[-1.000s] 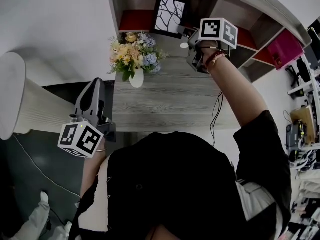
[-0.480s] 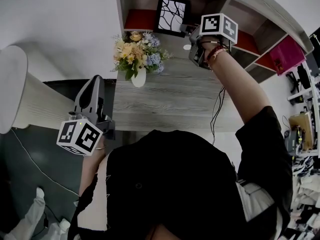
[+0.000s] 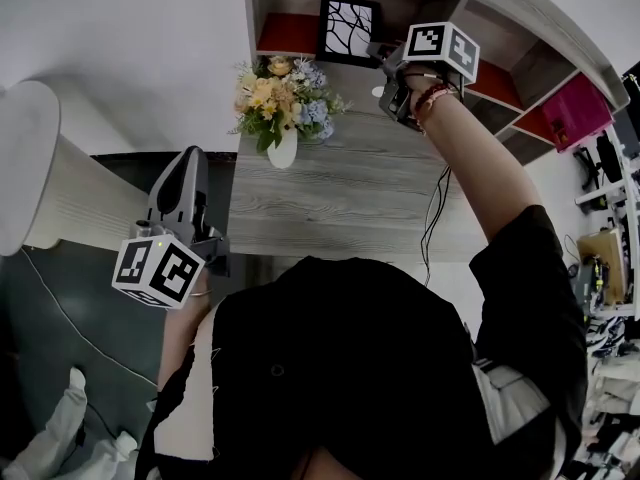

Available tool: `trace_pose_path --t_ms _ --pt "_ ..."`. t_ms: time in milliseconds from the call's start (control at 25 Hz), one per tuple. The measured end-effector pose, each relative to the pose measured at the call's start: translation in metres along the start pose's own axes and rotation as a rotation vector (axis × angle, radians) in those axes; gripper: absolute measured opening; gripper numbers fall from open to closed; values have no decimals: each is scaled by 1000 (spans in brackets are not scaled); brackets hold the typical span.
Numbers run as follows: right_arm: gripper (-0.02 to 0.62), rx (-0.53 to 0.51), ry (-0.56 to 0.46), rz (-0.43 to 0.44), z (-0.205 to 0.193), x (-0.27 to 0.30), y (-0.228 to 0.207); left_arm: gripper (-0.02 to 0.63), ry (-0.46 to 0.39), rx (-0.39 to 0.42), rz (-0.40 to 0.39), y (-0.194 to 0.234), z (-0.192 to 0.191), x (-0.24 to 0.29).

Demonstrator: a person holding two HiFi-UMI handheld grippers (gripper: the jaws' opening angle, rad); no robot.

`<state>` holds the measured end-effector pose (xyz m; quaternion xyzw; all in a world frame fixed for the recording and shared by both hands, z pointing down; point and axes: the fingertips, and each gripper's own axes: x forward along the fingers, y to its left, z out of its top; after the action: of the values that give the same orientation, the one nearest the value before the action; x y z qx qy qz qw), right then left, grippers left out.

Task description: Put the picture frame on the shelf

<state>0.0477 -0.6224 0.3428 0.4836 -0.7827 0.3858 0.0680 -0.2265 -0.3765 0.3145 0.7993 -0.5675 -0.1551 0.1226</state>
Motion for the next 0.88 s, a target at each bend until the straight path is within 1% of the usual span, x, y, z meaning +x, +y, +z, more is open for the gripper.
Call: trace_pose_path --t_ms 240,440,640,880 --pt "86 9 -16 -32 2 5 -3 12 -5 -9 5 6 -3 -6" --pt "86 18 -34 -48 3 2 -3 12 -7 -11 25 7 3 -14" --pt "86 40 -32 -71 2 0 -3 12 -15 -10 11 6 5 -15" --pt "86 49 -31 -85 1 0 -4 12 -22 -12 15 6 6 -20"
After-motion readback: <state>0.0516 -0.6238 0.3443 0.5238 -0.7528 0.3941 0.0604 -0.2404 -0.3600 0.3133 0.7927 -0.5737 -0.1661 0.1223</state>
